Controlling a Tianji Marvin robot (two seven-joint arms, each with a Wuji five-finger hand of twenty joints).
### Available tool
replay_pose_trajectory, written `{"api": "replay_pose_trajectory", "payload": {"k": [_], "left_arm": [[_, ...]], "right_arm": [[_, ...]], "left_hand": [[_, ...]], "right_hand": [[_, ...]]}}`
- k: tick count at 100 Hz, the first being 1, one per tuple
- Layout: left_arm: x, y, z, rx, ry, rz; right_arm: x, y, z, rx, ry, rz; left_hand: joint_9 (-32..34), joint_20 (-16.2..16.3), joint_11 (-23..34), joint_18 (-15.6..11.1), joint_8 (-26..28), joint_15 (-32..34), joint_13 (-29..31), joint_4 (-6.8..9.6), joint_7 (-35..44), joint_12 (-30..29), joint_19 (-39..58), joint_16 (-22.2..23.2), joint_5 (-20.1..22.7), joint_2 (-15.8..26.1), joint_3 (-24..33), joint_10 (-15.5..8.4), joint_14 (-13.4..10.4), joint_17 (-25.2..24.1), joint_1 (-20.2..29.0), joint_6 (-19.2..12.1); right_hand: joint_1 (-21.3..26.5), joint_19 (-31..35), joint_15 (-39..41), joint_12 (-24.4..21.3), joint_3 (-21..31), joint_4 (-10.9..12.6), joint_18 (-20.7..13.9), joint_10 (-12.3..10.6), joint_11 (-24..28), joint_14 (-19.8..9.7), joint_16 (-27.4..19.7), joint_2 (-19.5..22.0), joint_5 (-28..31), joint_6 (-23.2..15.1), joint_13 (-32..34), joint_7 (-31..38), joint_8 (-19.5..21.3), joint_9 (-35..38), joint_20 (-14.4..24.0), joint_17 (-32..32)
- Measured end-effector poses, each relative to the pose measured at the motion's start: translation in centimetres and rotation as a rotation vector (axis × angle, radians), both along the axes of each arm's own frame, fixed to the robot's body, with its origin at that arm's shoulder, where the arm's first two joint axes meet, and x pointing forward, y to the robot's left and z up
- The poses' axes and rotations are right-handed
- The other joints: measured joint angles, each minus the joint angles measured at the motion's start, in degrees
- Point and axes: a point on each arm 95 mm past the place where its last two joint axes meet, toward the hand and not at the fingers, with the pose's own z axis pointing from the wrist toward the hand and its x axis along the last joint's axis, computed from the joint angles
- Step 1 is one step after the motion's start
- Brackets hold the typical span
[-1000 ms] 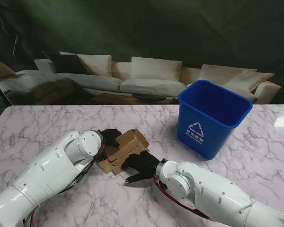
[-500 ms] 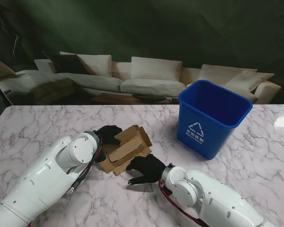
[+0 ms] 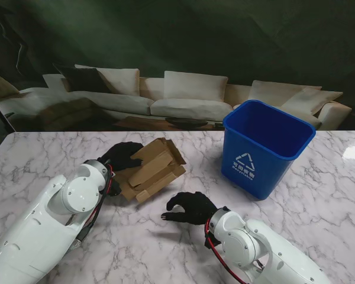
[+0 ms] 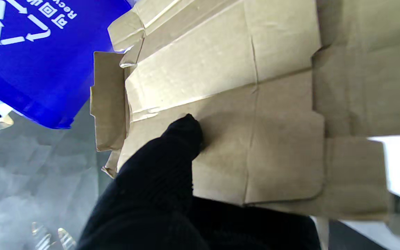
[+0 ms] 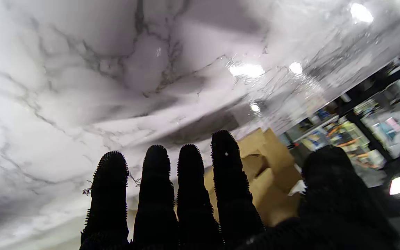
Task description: Fold the flattened cardboard along its creases and drop it into the bin
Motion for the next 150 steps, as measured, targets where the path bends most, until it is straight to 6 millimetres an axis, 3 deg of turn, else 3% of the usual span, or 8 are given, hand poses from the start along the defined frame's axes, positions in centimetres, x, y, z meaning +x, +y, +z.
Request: {"api": "replay_pose_trajectory", "payload": {"k": [13,33,52,71,109,115,129,150], "left_arm": [[-0.9,0.2,1.1,-0.042,-0.039,-0.004],[-1.6,0.1,2.0,-0.144,-0.059,-0.024],[-2.2,-0.4,2.2,-0.157,-0.086,-0.049],[-2.5,-0.9,1.8,-0.188,-0.093,-0.063],[-2.3,-1.2,0.7,-0.195,-0.071,-0.041],[-2.3,-1.3,0.5,-0.199,-0.068,-0.042],[-2.5,-1.6,0.4,-0.228,-0.063,-0.05],[-2.9,-1.5,0.3,-0.248,-0.058,-0.058]], "right_arm": [[-0.1,0.0,0.0,-0.014,0.029,-0.058],[0.3,-0.1,-1.0,-0.05,0.105,-0.159],[2.2,0.6,-1.9,0.042,0.105,-0.243],[3.3,1.6,-1.5,0.113,0.102,-0.266],[4.1,2.4,-0.2,0.239,0.072,-0.268],[4.3,2.4,-0.2,0.258,0.049,-0.295],[4.9,2.4,-0.2,0.323,0.006,-0.381],[5.4,2.3,0.5,0.447,0.043,-0.447]], "left_hand": [[0.0,0.0,0.0,0.0,0.0,0.1,0.0,0.0,0.0,0.3,0.0,0.0,0.0,0.0,0.0,0.0,0.0,0.0,0.0,0.0],[0.0,0.0,0.0,0.0,0.0,0.2,0.0,0.0,0.1,0.4,0.0,0.0,0.0,0.0,0.0,0.0,0.0,-0.1,0.0,0.0],[0.0,0.0,0.0,0.0,0.0,0.2,-0.1,0.0,0.1,0.4,0.0,0.0,0.0,0.0,0.0,0.0,0.0,-0.2,0.0,0.0],[0.0,0.0,0.0,0.0,0.0,0.2,-0.1,0.0,0.1,0.4,0.0,0.0,0.0,0.0,0.0,0.0,0.0,-0.2,0.0,0.0],[0.0,0.0,0.0,0.0,0.0,0.2,-0.2,-0.01,0.1,0.4,0.0,0.0,0.0,0.2,0.0,0.1,0.0,-0.3,0.0,0.0],[0.0,0.0,0.0,0.1,0.0,0.2,-0.2,-0.01,0.1,0.4,0.0,-0.1,0.0,0.3,0.0,0.1,0.0,-0.4,0.0,0.0],[0.0,0.0,0.0,0.4,0.0,0.6,-0.2,-0.02,0.3,0.4,0.0,-0.7,0.0,0.3,0.0,0.1,0.1,-0.4,0.0,0.0],[0.0,0.0,0.0,0.4,0.0,0.6,-0.2,-0.02,0.4,0.4,0.0,-0.7,0.0,0.3,0.0,0.1,0.1,-0.5,0.0,0.0]], "right_hand": [[-9.1,0.4,0.1,0.0,2.4,0.1,0.1,0.1,-0.2,0.1,0.4,0.0,1.4,0.0,0.1,-4.6,2.6,0.2,1.4,0.7],[-17.6,-2.1,-2.0,-2.1,7.5,-0.3,0.1,2.2,-5.9,0.8,0.4,-1.0,-7.5,2.4,-2.9,-17.0,-3.8,-3.1,1.3,-2.7],[-21.3,-5.7,-3.8,-4.2,11.3,-0.8,-0.9,3.6,-10.5,0.8,-0.7,-1.6,-20.1,4.4,-5.3,-28.7,-7.9,-9.9,-1.0,-5.4],[-22.7,-6.7,-4.5,-4.7,13.8,-1.3,-0.9,3.6,-10.6,0.8,-0.8,-2.8,-20.5,5.2,-6.5,-30.9,-24.5,-14.5,-2.3,-6.9],[-22.7,-12.3,-5.4,-5.3,16.8,-1.3,2.1,2.1,-10.6,0.1,-0.8,-8.2,-20.4,5.1,-7.4,-31.6,-26.3,-16.4,-2.9,-9.0],[-22.6,-12.8,-5.8,-4.8,17.4,-1.3,2.1,1.4,-9.8,-0.2,-0.8,-8.2,-20.4,5.1,-8.0,-30.8,-18.4,-16.4,-2.4,-9.0],[-20.6,-13.0,-5.8,-4.4,16.9,-1.3,2.1,0.8,-8.7,-0.5,-0.8,-8.1,-22.6,5.1,-9.4,-20.5,10.8,-16.4,-1.4,-9.7],[-13.5,-12.8,-5.8,-3.4,13.5,-1.3,1.8,0.0,-6.4,-1.4,-0.8,-8.6,-22.6,-5.3,-9.9,1.0,20.0,-16.4,-1.2,-10.6]]}}
